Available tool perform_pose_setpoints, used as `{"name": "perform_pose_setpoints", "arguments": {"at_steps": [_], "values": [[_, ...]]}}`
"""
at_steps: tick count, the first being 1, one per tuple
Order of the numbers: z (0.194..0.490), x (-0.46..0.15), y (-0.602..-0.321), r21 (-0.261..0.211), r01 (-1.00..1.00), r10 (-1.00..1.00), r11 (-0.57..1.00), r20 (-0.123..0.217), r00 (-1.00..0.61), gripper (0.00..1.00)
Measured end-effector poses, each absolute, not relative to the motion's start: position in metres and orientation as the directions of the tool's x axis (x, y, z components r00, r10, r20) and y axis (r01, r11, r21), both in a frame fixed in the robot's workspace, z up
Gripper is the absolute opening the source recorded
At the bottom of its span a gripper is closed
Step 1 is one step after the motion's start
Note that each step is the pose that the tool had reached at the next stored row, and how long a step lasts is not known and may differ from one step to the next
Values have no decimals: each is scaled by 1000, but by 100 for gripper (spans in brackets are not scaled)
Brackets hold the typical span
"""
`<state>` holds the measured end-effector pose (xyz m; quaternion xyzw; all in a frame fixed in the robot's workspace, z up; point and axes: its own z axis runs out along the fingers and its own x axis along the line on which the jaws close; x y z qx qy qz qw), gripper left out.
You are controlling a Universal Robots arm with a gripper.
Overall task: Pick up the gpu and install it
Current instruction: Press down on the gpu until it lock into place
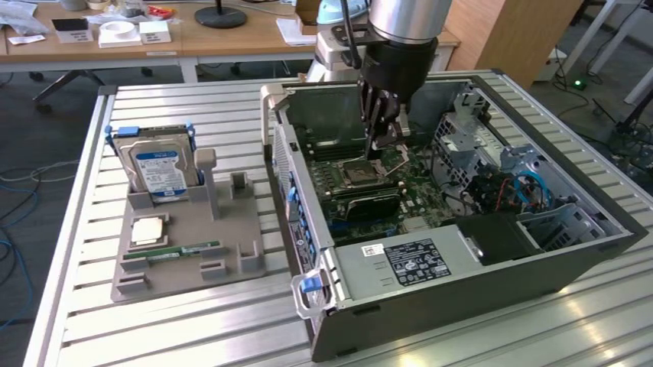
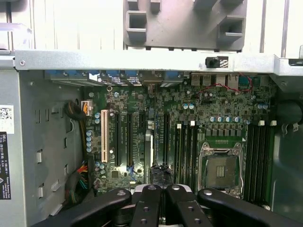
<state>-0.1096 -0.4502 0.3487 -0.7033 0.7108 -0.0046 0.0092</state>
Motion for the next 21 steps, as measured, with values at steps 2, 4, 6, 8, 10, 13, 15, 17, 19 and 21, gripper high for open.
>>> {"name": "perform_pose_setpoints", "arguments": {"at_steps": [2, 4, 6, 8, 10, 13, 15, 17, 19, 21], "values": [[349, -108, -450, -19, -1000, -1000, 11, -6, -11, 11], [349, -104, -450, -12, -1000, -1000, 11, -6, -11, 11], [349, -100, -450, -3, -1000, -1000, 11, -6, -11, 11], [349, -99, -450, -1, -1000, -1000, 11, -6, -11, 11], [349, -99, -450, -1, -1000, -1000, 11, -6, -11, 11], [349, -97, -450, -1, -1000, -1000, 11, -6, -11, 11], [349, -92, -450, -1, -1000, -1000, 11, -6, -11, 11], [349, -89, -450, -1, -1000, -1000, 11, -6, -11, 11], [348, -89, -450, -1, -1000, -1000, 11, -6, -11, 11], [345, -89, -450, -2, -1000, -1000, 11, -4, -11, 11]]}}
